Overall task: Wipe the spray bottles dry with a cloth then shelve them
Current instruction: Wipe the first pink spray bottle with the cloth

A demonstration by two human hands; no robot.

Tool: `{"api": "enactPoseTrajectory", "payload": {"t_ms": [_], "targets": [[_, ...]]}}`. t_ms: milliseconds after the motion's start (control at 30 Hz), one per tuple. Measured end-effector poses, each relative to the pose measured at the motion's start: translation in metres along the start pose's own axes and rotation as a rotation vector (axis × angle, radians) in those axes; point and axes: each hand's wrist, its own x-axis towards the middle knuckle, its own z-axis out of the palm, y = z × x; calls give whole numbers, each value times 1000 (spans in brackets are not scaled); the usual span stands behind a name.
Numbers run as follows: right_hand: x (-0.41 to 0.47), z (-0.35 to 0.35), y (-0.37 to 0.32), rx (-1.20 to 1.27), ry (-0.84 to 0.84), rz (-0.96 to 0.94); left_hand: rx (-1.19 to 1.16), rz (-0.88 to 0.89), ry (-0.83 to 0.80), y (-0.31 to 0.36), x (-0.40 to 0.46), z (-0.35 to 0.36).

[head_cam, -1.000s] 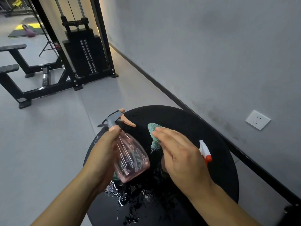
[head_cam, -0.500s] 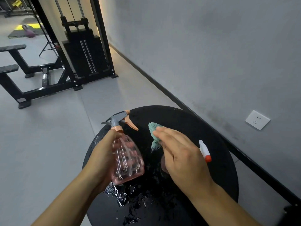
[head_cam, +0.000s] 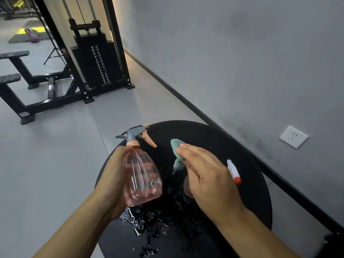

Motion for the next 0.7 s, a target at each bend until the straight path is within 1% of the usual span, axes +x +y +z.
{"api": "enactPoseTrajectory", "payload": {"t_ms": [100,200,267,400,533,700], "targets": [[0,0,0,-3,5,0,-3,-48,-40,3,0,-4],[0,0,0,-4,8,1,-2,-101,-114,4,-1,-8],[0,-1,0,-5,8,6,26,-90,-136,2,0,-10],[2,-2,0,-15,6,16,75,-47,-125,1,-1,-8],[2,-3,0,-5,13,18,55,-23,-97,1,-2,-8],[2,-3,1,-8,14,27,22,-71,-109,4,-5,-8]]}}
